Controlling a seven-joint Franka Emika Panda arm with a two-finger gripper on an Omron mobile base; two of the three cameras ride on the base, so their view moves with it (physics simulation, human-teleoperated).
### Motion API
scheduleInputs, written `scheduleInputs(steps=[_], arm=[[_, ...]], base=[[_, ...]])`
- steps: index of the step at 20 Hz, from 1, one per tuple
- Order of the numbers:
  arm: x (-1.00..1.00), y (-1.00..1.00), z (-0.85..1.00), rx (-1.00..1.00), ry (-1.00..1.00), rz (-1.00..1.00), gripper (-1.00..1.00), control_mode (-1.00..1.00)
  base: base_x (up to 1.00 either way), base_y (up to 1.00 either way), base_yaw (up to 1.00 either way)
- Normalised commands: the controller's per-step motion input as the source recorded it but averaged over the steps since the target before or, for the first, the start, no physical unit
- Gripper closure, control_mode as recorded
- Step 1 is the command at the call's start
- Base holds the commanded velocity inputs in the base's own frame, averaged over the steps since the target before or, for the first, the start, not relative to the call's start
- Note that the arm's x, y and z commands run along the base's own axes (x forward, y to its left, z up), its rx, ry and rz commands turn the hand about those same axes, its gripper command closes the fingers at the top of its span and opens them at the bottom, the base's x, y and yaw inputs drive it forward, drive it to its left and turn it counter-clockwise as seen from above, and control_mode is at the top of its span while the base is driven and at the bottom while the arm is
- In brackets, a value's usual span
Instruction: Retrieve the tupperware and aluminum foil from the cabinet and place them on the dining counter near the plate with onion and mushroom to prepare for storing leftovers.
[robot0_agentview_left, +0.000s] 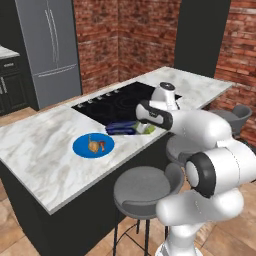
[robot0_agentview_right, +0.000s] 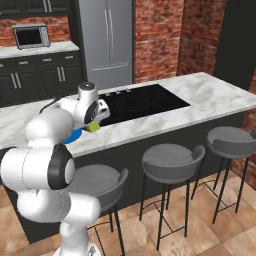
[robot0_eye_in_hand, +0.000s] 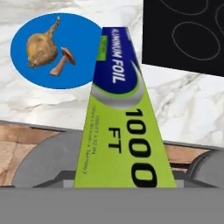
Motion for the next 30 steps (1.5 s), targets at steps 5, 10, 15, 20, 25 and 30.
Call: scheduleInputs(steps=[5,10,15,20,25,30], arm=[[0.84,0.09,-0.46,0.00,0.11,0.00,1.00,-1.00],[0.68,0.15,-0.37,0.00,0.02,0.00,1.00,-1.00],[0.43,0.29,-0.24,-0.02,-0.02,0.00,1.00,-1.00],[0.42,0.44,-0.89,-0.07,0.00,0.00,1.00,-1.00],[0.10,0.36,-0.96,-0.07,0.00,0.00,-1.00,-1.00],[-0.29,-0.07,0.10,0.00,0.01,0.00,-1.00,-1.00]], base=[[0.00,0.00,0.00],[0.00,0.00,0.00],[0.00,0.00,0.00],[0.00,0.00,0.00],[0.00,0.00,0.00],[0.00,0.00,0.00]])
